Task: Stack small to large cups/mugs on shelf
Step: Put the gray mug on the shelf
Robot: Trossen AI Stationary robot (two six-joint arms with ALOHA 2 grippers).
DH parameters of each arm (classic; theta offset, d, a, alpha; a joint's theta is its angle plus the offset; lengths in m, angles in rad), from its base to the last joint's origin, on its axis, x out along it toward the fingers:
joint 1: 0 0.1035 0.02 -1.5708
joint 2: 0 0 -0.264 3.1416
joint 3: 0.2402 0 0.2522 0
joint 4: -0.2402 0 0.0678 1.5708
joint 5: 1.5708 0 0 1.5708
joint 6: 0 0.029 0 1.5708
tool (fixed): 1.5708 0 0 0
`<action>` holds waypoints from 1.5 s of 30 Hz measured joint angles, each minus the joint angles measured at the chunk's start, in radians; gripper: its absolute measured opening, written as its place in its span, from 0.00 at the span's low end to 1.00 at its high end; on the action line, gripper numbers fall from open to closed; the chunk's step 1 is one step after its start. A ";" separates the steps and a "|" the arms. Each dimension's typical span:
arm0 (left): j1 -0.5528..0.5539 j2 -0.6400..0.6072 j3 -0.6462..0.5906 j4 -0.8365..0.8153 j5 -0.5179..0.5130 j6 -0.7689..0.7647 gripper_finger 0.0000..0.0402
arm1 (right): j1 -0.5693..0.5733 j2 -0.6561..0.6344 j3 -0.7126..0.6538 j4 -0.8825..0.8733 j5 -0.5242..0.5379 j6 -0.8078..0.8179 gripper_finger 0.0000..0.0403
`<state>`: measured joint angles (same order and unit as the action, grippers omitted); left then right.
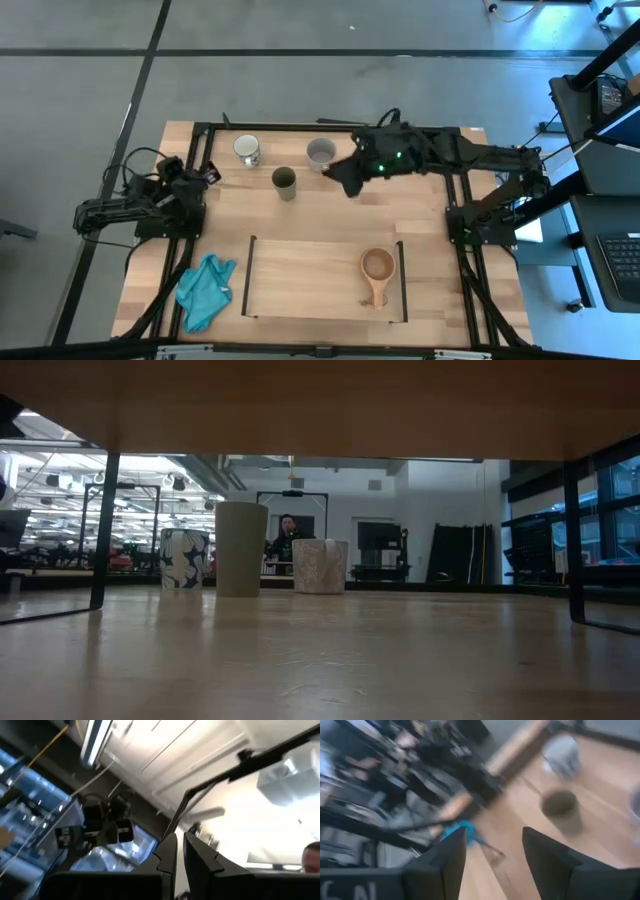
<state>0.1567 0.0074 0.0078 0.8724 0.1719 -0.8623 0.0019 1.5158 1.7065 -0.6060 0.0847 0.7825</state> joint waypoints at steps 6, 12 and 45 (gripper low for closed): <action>0.000 0.000 0.000 0.028 -0.005 0.000 0.07 | -0.118 0.006 0.000 0.116 -0.060 -0.021 0.48; 0.000 0.000 0.000 0.029 -0.077 0.045 0.07 | -0.234 0.070 0.000 0.055 -0.194 0.019 0.48; 0.001 0.041 0.379 -0.976 -0.575 0.423 0.07 | -0.610 0.331 -0.001 -0.247 -0.376 -0.301 0.48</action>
<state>0.1577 0.0479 0.3864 -0.1032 -0.4032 -0.4398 -0.6082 1.8465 1.7058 -0.8525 -0.2913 0.4811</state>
